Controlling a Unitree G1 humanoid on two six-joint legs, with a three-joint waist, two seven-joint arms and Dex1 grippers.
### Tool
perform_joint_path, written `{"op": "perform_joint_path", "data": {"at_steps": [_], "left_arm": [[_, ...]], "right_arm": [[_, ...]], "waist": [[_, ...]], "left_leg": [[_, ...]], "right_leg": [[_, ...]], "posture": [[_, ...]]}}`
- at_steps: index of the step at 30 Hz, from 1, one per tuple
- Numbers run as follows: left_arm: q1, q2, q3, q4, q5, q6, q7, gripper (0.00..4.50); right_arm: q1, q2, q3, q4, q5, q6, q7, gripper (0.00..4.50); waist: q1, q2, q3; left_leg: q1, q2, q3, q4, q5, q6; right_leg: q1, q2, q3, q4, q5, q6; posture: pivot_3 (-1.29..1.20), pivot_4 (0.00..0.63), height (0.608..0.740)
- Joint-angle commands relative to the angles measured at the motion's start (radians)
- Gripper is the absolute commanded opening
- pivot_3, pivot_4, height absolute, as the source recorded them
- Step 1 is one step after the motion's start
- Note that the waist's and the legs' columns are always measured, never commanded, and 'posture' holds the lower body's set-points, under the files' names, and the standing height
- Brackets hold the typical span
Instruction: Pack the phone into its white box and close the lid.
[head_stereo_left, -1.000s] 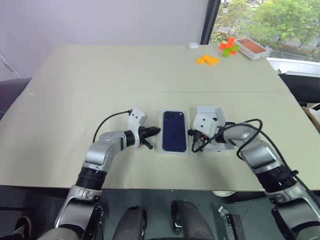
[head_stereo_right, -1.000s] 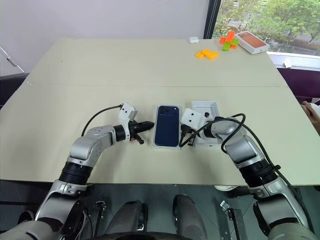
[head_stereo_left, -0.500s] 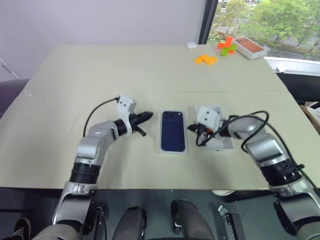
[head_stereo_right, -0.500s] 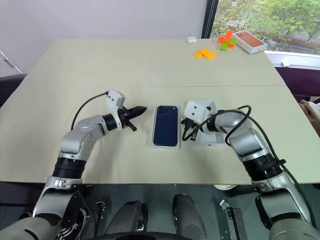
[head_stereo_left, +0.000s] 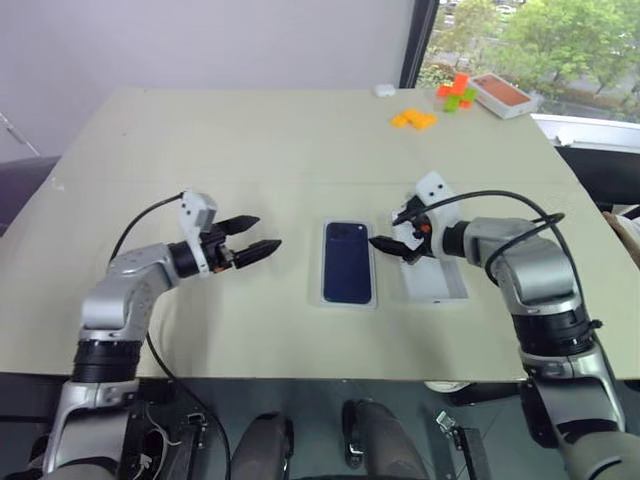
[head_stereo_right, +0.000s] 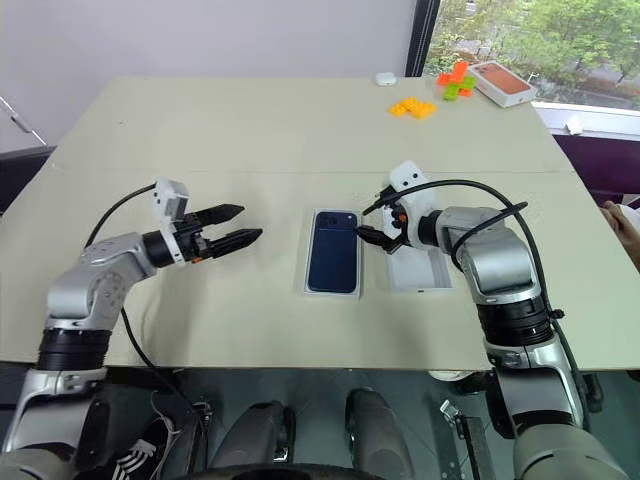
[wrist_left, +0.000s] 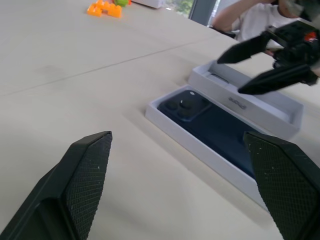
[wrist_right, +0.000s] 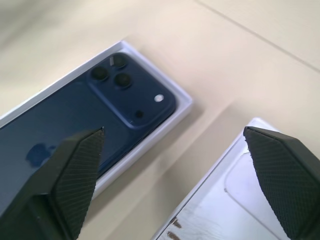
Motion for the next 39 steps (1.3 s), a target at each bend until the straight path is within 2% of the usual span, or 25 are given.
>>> {"op": "perform_joint_path", "data": {"at_steps": [1, 4, 8, 12, 23, 34, 37, 39], "left_arm": [[0.019, 0.015, 0.035, -0.061, -0.037, -0.02, -0.013, 4.5], [0.03, 0.011, 0.037, -0.07, -0.028, -0.046, -0.003, 4.5], [0.042, 0.004, 0.026, -0.068, -0.025, -0.056, 0.007, 4.5], [0.035, -0.008, 0.025, -0.06, -0.021, -0.071, 0.022, 4.5], [0.063, -0.026, 0.031, -0.098, -0.026, -0.085, 0.081, 4.5], [0.055, -0.044, 0.016, -0.114, -0.027, -0.081, 0.11, 4.5], [0.049, -0.048, 0.011, -0.106, -0.023, -0.086, 0.113, 4.5], [0.046, -0.051, 0.01, -0.106, -0.021, -0.087, 0.115, 4.5]], "right_arm": [[0.024, 0.009, -0.005, -0.125, -0.022, 0.146, -0.112, 4.41], [0.025, 0.014, -0.009, -0.164, -0.031, 0.216, -0.18, 4.41], [-0.012, 0.081, -0.063, -0.233, 0.054, 0.48, -0.193, 4.41], [-0.031, 0.106, -0.072, -0.233, 0.097, 0.582, -0.21, 4.41], [-0.076, 0.136, -0.064, -0.099, 0.072, 0.531, -0.334, 4.41], [-0.065, 0.124, -0.061, -0.07, 0.088, 0.497, -0.358, 4.41], [-0.068, 0.113, -0.051, -0.067, 0.09, 0.489, -0.357, 3.66], [-0.068, 0.108, -0.043, -0.069, 0.09, 0.484, -0.358, 2.74]], "waist": [[0.0, 0.0, 0.0], [-0.002, 0.0, 0.0], [-0.008, 0.0, 0.0], [-0.005, 0.0, 0.0], [-0.006, 0.0, 0.0], [-0.006, 0.0, 0.0], [-0.006, 0.0, 0.0], [-0.006, 0.0, 0.0]], "left_leg": [[0.0, 0.0, 0.0, 0.0, 0.0, 0.0], [0.0, 0.0, 0.0, 0.0, 0.0, 0.0], [0.001, 0.0, 0.0, 0.0, 0.0, 0.0], [0.001, 0.001, 0.0, 0.0, 0.0, 0.001], [0.0, 0.0, 0.0, -0.001, 0.0, 0.001], [0.0, 0.0, 0.0, -0.001, 0.0, 0.001], [0.0, 0.0, 0.0, -0.001, 0.0, 0.001], [0.0, 0.0, 0.0, -0.001, 0.0, 0.001]], "right_leg": [[0.0, 0.0, 0.0, 0.0, 0.0, 0.0], [0.0, 0.0, 0.0, 0.0, 0.0, 0.0], [0.0, 0.0, 0.0, 0.001, 0.0, 0.0], [0.0, 0.001, 0.0, 0.002, 0.0, 0.0], [0.0, 0.001, 0.0, 0.001, 0.0, 0.0], [0.0, 0.001, 0.0, 0.001, 0.0, 0.0], [0.0, 0.001, 0.0, 0.001, 0.0, 0.0], [0.0, 0.001, 0.0, 0.0, 0.0, 0.0]], "posture": [[0.0, 0.15, 0.74], [0.0, 0.15, 0.74], [0.0, 0.15, 0.74], [0.0, 0.15, 0.74], [0.0, 0.15, 0.74], [0.0, 0.15, 0.74], [0.0, 0.15, 0.74], [0.0, 0.15, 0.74]]}}
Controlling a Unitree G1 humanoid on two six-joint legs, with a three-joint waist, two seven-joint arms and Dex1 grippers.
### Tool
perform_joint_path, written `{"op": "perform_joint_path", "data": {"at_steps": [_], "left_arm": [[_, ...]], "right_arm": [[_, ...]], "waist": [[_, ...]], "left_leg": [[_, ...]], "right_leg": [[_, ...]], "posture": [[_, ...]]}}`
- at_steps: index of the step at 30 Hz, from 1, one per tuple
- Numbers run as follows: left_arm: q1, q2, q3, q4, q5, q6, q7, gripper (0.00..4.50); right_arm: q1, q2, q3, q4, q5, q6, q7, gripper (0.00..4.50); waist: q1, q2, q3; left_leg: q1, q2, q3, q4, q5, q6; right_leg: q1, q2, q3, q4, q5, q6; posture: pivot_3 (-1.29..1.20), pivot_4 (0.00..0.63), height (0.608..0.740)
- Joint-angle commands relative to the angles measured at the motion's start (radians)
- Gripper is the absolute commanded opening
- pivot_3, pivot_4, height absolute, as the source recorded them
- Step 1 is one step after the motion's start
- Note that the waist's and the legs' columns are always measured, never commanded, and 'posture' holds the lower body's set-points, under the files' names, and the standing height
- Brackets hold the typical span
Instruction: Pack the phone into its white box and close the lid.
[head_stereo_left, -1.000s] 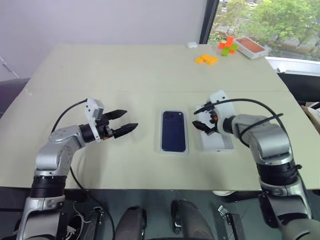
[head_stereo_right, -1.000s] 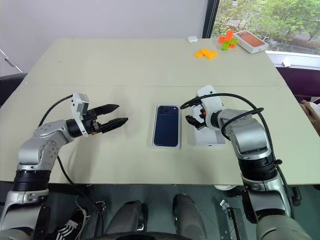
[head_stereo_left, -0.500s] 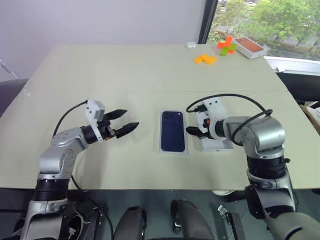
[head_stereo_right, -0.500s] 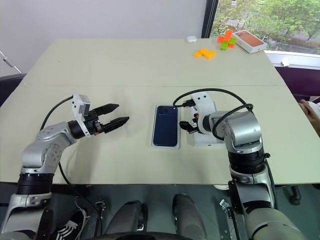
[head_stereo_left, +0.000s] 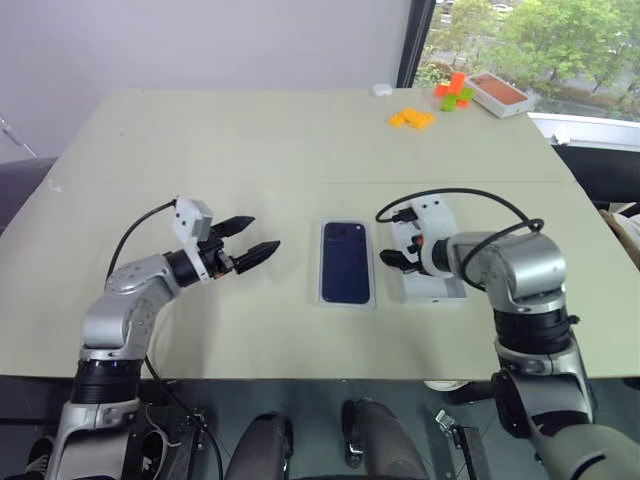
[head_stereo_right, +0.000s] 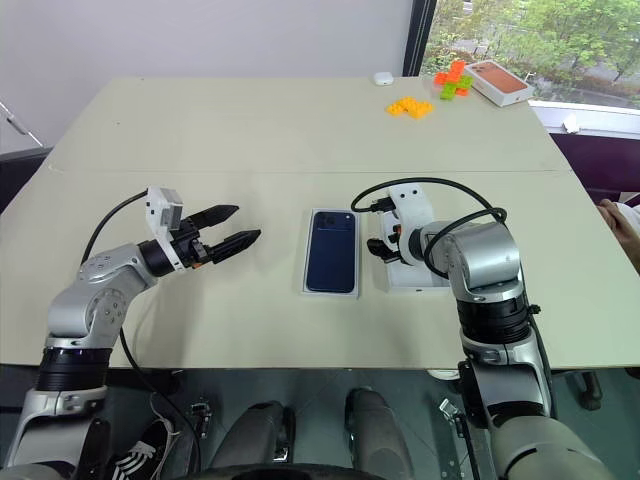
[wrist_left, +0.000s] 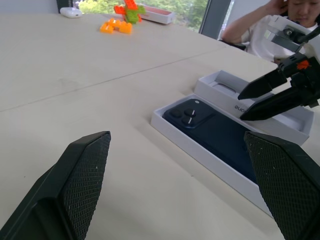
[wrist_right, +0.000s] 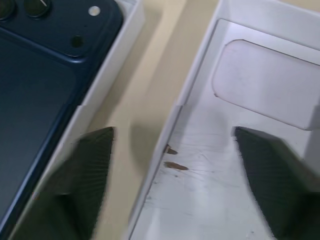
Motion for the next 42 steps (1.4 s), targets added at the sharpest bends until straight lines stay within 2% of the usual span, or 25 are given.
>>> {"op": "perform_joint_path", "data": {"at_steps": [1, 5, 6, 17, 21, 24, 29, 36, 42], "left_arm": [[-0.019, -0.001, 0.004, -0.025, -0.005, -0.018, 0.005, 4.5], [-0.02, -0.002, 0.006, -0.029, -0.007, -0.015, 0.011, 4.5], [-0.02, -0.002, 0.007, -0.031, -0.008, -0.014, 0.013, 4.5], [-0.009, -0.005, 0.007, -0.037, -0.011, -0.01, 0.027, 4.5], [-0.009, -0.008, 0.004, -0.036, -0.011, -0.008, 0.03, 4.5], [-0.009, -0.011, 0.001, -0.038, -0.009, -0.009, 0.032, 4.5], [-0.009, -0.017, -0.004, -0.04, -0.011, -0.009, 0.035, 4.5], [-0.003, -0.032, -0.007, -0.05, -0.005, -0.016, 0.044, 4.5], [0.006, -0.042, -0.001, -0.067, -0.011, -0.006, 0.056, 4.5]], "right_arm": [[-0.016, -0.016, 0.008, -0.019, 0.007, -0.029, -0.002, 2.19], [-0.002, -0.023, 0.027, -0.032, 0.005, -0.035, -0.006, 0.2], [0.001, -0.021, 0.028, -0.036, 0.007, -0.031, -0.007, 0.03], [-0.011, -0.014, 0.015, -0.038, 0.016, 0.002, -0.013, 0.03], [-0.037, -0.004, -0.006, -0.014, 0.017, 0.03, -0.016, 1.34], [-0.055, -0.035, 0.036, -0.011, 0.018, 0.028, -0.007, 2.86], [-0.083, -0.075, 0.065, -0.006, 0.052, 0.071, 0.028, 2.86], [-0.045, -0.158, 0.121, -0.014, 0.12, 0.078, 0.06, 2.86], [-0.048, -0.179, 0.157, 0.012, 0.116, 0.071, 0.059, 2.86]], "waist": [[0.0, 0.0, 0.0], [0.0, 0.0, 0.0], [0.0, 0.0, 0.0], [0.0, 0.0, 0.0], [0.0, 0.0, 0.0], [-0.001, 0.0, 0.0], [0.0, 0.0, 0.0], [0.001, 0.0, 0.0], [0.001, 0.0, 0.0]], "left_leg": [[0.0, 0.0, 0.0, 0.0, 0.0, 0.0], [0.0, 0.0, 0.0, 0.0, 0.0, 0.0], [0.0, 0.0, 0.0, 0.0, 0.0, 0.0], [0.0, 0.0, 0.0, 0.0, 0.0, 0.0], [0.0, 0.0, 0.0, 0.0, 0.0, 0.0], [0.0, 0.0, 0.0, 0.0, 0.0, 0.0], [0.0, 0.0, 0.0, 0.0, 0.0, 0.0], [-0.001, 0.0, 0.0, 0.0, 0.0, 0.001], [0.0, 0.0, 0.0, 0.0, 0.0, 0.001]], "right_leg": [[0.0, 0.0, 0.0, 0.0, 0.0, 0.0], [0.0, 0.0, 0.0, 0.0, 0.0, 0.0], [0.0, 0.0, 0.0, 0.0, 0.0, 0.0], [0.0, 0.0, 0.0, 0.0, 0.0, 0.0], [0.0, 0.0, 0.0, 0.0, 0.0, 0.0], [0.0, 0.0, 0.0, 0.0, 0.0, 0.0], [0.0, 0.0, 0.0, -0.001, 0.0, 0.0], [0.0, 0.0, 0.0, -0.002, 0.0, 0.0], [0.0, 0.0, 0.0, -0.001, 0.0, 0.0]], "posture": [[0.0, 0.15, 0.74], [0.0, 0.15, 0.74], [0.0, 0.15, 0.74], [0.0, 0.15, 0.74], [0.0, 0.15, 0.74], [0.0, 0.15, 0.74], [0.0, 0.15, 0.74], [0.0, 0.15, 0.74], [0.0, 0.15, 0.74]]}}
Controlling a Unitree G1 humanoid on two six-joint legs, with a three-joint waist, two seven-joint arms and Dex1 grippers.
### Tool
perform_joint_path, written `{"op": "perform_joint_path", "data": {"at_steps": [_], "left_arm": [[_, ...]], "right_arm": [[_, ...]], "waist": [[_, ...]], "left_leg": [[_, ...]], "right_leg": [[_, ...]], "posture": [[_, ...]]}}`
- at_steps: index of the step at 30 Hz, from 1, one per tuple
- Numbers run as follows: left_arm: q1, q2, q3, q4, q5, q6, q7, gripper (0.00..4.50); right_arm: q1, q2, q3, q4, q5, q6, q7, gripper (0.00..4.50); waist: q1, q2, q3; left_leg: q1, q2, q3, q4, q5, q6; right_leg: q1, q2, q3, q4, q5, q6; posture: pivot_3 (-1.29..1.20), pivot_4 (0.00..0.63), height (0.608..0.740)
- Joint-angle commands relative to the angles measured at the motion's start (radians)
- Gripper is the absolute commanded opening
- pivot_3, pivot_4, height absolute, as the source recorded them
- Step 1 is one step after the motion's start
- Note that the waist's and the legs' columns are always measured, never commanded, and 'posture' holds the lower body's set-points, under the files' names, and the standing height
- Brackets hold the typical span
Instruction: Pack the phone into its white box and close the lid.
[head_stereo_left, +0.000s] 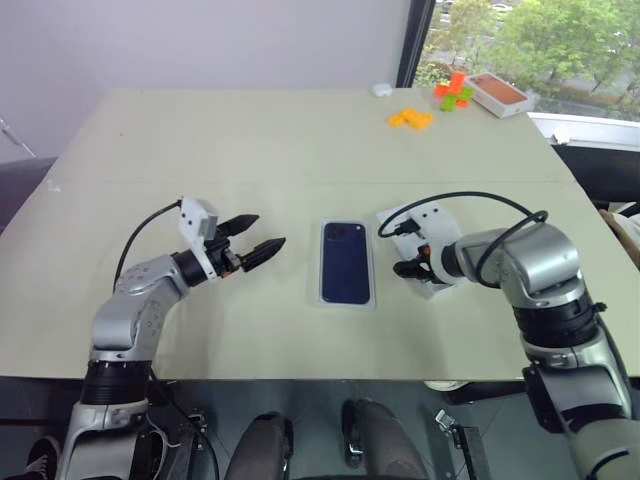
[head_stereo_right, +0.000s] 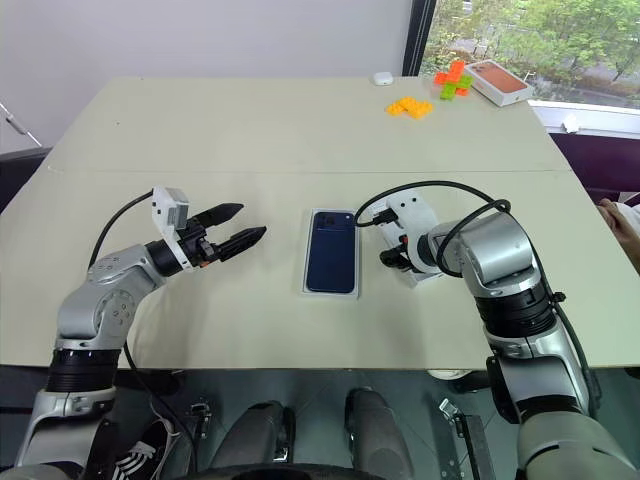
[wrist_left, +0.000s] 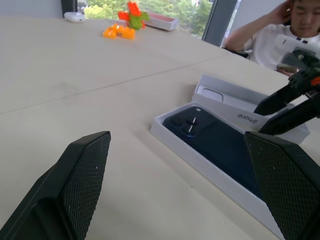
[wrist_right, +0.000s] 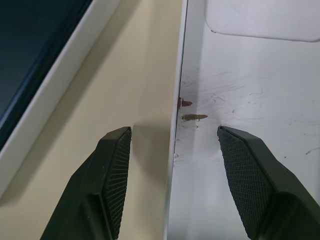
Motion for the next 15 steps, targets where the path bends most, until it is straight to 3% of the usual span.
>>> {"op": "perform_joint_path", "data": {"at_steps": [1, 3, 6, 12, 15], "left_arm": [[0.005, 0.001, 0.005, -0.037, -0.01, -0.008, 0.008, 4.5], [0.006, -0.001, 0.006, -0.04, -0.011, -0.005, 0.013, 4.5], [0.006, -0.002, 0.006, -0.042, -0.013, -0.003, 0.017, 4.5], [0.001, 0.0, 0.007, -0.039, -0.012, -0.001, 0.022, 4.5], [-0.003, 0.004, 0.007, -0.034, -0.008, -0.006, 0.023, 4.5]], "right_arm": [[-0.005, -0.016, 0.019, 0.002, -0.001, -0.009, -0.001, 2.35], [0.004, -0.013, 0.024, 0.001, 0.002, -0.018, 0.004, 1.58], [0.013, -0.017, 0.035, -0.002, -0.006, -0.04, 0.0, 0.06], [0.015, -0.017, 0.043, -0.004, -0.014, -0.058, -0.01, 0.02], [-0.024, 0.026, -0.018, 0.043, -0.035, -0.068, -0.045, 0.02]], "waist": [[0.0, 0.0, 0.0], [0.0, 0.0, 0.0], [-0.001, 0.0, 0.0], [-0.001, 0.0, 0.0], [-0.003, 0.0, 0.0]], "left_leg": [[0.0, 0.0, 0.0, 0.0, 0.0, 0.0], [0.0, 0.0, 0.0, 0.0, 0.0, 0.0], [0.0, 0.0, 0.0, 0.0, 0.0, 0.0], [0.001, 0.0, 0.0, 0.001, 0.0, 0.0], [0.001, 0.0, 0.0, 0.001, 0.0, 0.0]], "right_leg": [[0.0, 0.0, 0.0, 0.0, 0.0, 0.0], [0.0, 0.0, 0.0, 0.0, 0.0, 0.0], [0.0, 0.0, 0.0, 0.0, 0.0, 0.0], [0.002, 0.0, 0.0, 0.0, 0.0, 0.0], [0.002, 0.0, 0.0, 0.0, 0.0, 0.0]], "posture": [[0.0, 0.15, 0.74], [0.0, 0.15, 0.74], [0.0, 0.15, 0.74], [0.0, 0.15, 0.74], [0.0, 0.15, 0.74]]}}
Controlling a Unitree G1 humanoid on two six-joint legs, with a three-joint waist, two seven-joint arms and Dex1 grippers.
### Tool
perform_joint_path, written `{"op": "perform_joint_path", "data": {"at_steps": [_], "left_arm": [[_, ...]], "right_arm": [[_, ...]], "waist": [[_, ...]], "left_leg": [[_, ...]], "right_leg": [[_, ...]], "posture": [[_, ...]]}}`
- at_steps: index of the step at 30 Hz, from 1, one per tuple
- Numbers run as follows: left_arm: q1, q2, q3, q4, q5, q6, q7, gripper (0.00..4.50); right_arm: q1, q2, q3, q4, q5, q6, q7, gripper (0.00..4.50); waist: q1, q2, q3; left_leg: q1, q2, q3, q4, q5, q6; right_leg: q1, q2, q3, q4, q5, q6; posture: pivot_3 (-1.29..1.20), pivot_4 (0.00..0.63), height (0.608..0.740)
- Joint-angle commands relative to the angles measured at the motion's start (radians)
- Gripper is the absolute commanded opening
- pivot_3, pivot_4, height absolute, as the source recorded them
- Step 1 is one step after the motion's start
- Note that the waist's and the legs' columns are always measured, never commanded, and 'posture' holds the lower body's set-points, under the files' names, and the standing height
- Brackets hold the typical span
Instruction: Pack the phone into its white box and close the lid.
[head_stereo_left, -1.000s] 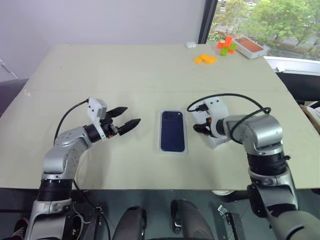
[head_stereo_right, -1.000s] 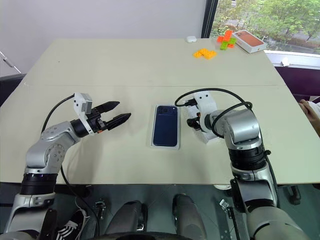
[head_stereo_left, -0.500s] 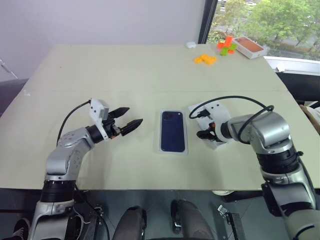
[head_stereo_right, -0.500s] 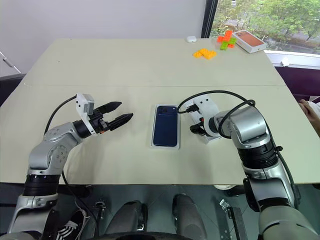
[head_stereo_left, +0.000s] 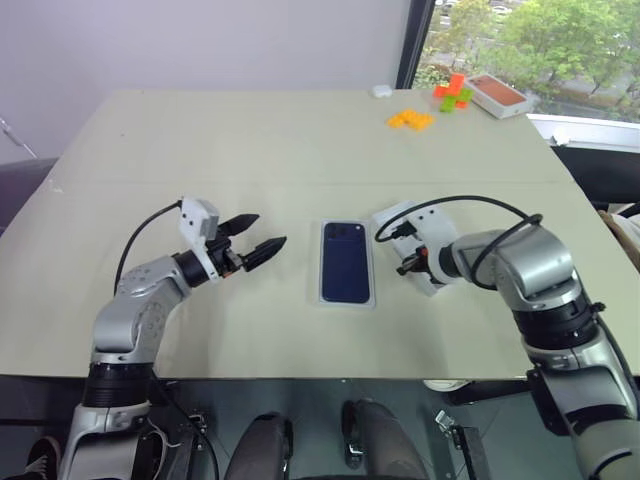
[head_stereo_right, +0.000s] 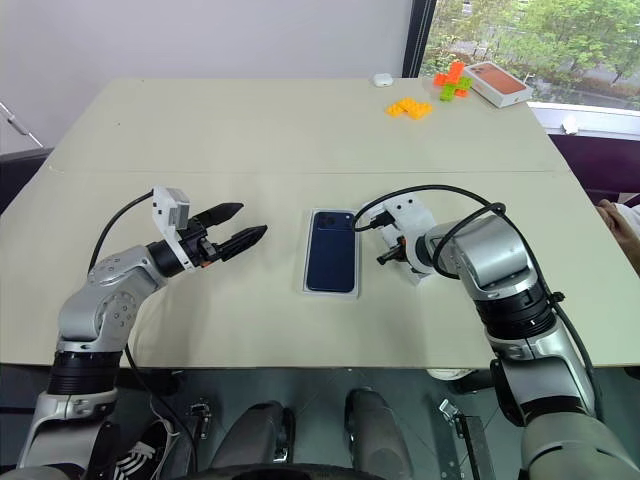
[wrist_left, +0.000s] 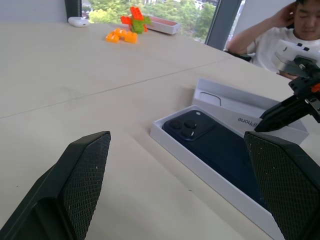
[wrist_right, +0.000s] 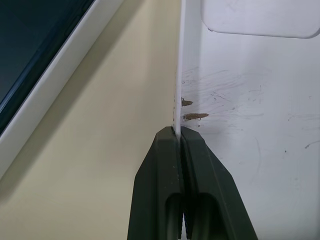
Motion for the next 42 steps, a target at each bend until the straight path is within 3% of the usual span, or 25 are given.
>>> {"op": "perform_joint_path", "data": {"at_steps": [1, 6, 13, 19, 23, 27, 34, 42], "left_arm": [[-0.013, 0.009, 0.01, -0.024, -0.01, -0.007, -0.001, 4.5], [-0.026, 0.013, 0.022, -0.005, -0.01, -0.01, 0.003, 4.5], [-0.03, 0.024, 0.032, 0.006, -0.011, -0.011, 0.002, 4.5], [-0.035, 0.033, 0.052, 0.012, -0.027, 0.004, 0.01, 4.5], [-0.037, 0.034, 0.068, 0.009, -0.04, 0.013, 0.019, 4.5], [-0.025, 0.043, 0.089, -0.01, -0.063, 0.029, 0.023, 4.5], [-0.018, 0.047, 0.094, -0.032, -0.077, 0.047, 0.033, 4.5], [-0.005, 0.039, 0.085, -0.052, -0.077, 0.054, 0.037, 4.5]], "right_arm": [[-0.048, 0.054, -0.08, 0.054, -0.028, -0.01, -0.043, 0.02], [-0.151, 0.226, -0.329, 0.197, -0.053, -0.04, -0.143, 0.02], [-0.313, 0.467, -0.709, 0.232, 0.116, -0.077, -0.136, 0.02], [-0.414, 0.629, -1.063, 0.288, 0.291, 0.055, -0.167, 0.02], [-0.338, 0.73, -1.066, 0.224, 0.42, 0.066, -0.259, 0.02], [-0.32, 0.852, -1.167, 0.223, 0.605, 0.066, -0.422, 0.02], [-0.213, 0.919, -1.146, 0.267, 0.986, 0.064, -0.694, 0.02], [-0.044, 0.84, -0.858, 0.275, 1.394, -0.135, -0.951, 0.02]], "waist": [[-0.003, 0.0, 0.0], [-0.001, 0.0, 0.0], [-0.001, 0.001, 0.001], [0.002, 0.002, 0.001], [-0.003, 0.002, 0.0], [-0.003, 0.003, 0.001], [-0.005, 0.003, 0.001], [-0.02, 0.003, 0.001]], "left_leg": [[0.0, 0.0, 0.0, 0.0, 0.0, 0.0], [-0.001, 0.0, 0.0, 0.0, 0.0, 0.0], [-0.004, 0.0, 0.0, -0.002, 0.0, 0.0], [-0.011, 0.0, 0.0, -0.001, 0.0, 0.0], [-0.018, 0.0, 0.0, -0.001, 0.001, 0.0], [-0.02, 0.0, 0.001, -0.001, 0.001, -0.001], [-0.019, 0.0, 0.001, -0.001, 0.001, -0.001], [-0.018, 0.001, 0.002, -0.001, 0.001, -0.001]], "right_leg": [[0.0, 0.0, 0.0, 0.0, 0.0, 0.0], [-0.002, 0.0, 0.0, 0.001, 0.0, 0.0], [-0.004, 0.0, 0.0, 0.0, 0.0, 0.0], [-0.011, -0.001, 0.0, 0.001, 0.0, 0.0], [-0.02, -0.001, 0.0, 0.003, 0.0, 0.0], [-0.022, -0.001, 0.0, 0.003, 0.0, 0.0], [-0.021, -0.001, 0.001, 0.004, 0.0, 0.0], [-0.02, -0.001, 0.001, 0.004, 0.0, 0.0]], "posture": [[0.0, 0.15, 0.74], [0.0, 0.15, 0.74], [0.0, 0.15, 0.74], [0.0, 0.15, 0.74], [0.0, 0.15, 0.74], [0.0, 0.15, 0.74], [0.0, 0.15, 0.74], [0.0, 0.15, 0.74]]}}
